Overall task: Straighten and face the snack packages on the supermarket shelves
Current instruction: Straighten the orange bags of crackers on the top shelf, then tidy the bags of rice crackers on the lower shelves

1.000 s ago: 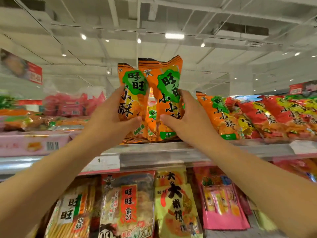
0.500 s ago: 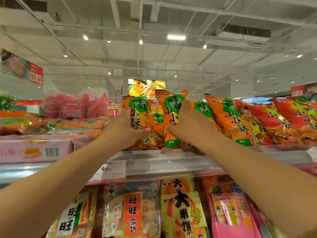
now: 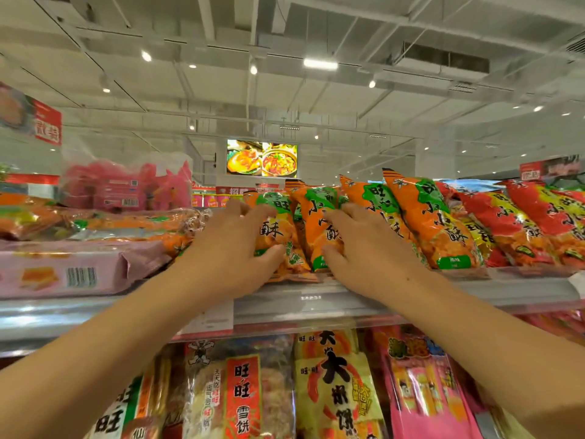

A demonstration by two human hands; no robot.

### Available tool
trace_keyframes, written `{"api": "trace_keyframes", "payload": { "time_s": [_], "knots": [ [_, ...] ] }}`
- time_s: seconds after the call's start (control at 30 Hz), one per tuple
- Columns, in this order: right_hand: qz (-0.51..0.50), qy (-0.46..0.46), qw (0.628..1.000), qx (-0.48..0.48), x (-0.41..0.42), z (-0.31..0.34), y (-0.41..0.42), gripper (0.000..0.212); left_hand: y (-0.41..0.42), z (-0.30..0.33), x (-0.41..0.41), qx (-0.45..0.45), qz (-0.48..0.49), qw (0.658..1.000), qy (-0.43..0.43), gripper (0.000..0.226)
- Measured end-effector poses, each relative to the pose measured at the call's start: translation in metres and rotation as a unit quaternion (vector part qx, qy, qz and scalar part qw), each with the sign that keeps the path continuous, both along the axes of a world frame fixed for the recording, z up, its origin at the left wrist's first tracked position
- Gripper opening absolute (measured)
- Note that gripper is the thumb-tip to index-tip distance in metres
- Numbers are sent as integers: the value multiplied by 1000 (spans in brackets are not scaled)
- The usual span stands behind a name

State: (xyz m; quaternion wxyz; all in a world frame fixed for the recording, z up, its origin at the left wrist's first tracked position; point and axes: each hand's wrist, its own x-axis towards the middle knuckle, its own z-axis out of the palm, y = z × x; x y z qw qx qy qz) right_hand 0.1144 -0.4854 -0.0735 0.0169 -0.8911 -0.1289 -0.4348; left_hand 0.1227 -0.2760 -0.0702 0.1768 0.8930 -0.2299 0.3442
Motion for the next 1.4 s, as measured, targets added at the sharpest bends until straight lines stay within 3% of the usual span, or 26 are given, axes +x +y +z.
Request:
{"api": "trace_keyframes", "payload": {
  "time_s": [0.1,0.2,0.57,0.67,0.77,0.83,1.03,1.27,1.4],
  "knots": [
    [24,29,999,28,0,-7,-6,47,-5,-4,1,13,-17,999,44,50],
    [30,32,997,61,3,-3,-6,48,-15,-2,5,-4,-15,999,30,45],
    [6,7,998,55,10,-25,-8,47,-13,-10,9,-15,-19,1000,9,48],
    [37,-48,997,49,4,-30,-6,43,-14,-20,-3,18,57,994,-92,54],
    [84,-88,992,24,-5,-45,-7,42,-12,-42,-18,49,38,968,-243,47],
    [85,-79,993,9,-12,-64,-10,45,-7,-66,-24,70,41,958,-276,45],
    [77,-25,997,-10,-36,-135,-21,59,22,-136,-33,81,99,951,-281,48],
    [101,-43,993,49,-37,-144,-10,68,22,-146,-38,85,127,948,-278,49],
    [127,-43,988,82,-35,-157,-5,73,30,-168,-53,83,128,963,-224,53]
  ]
}}
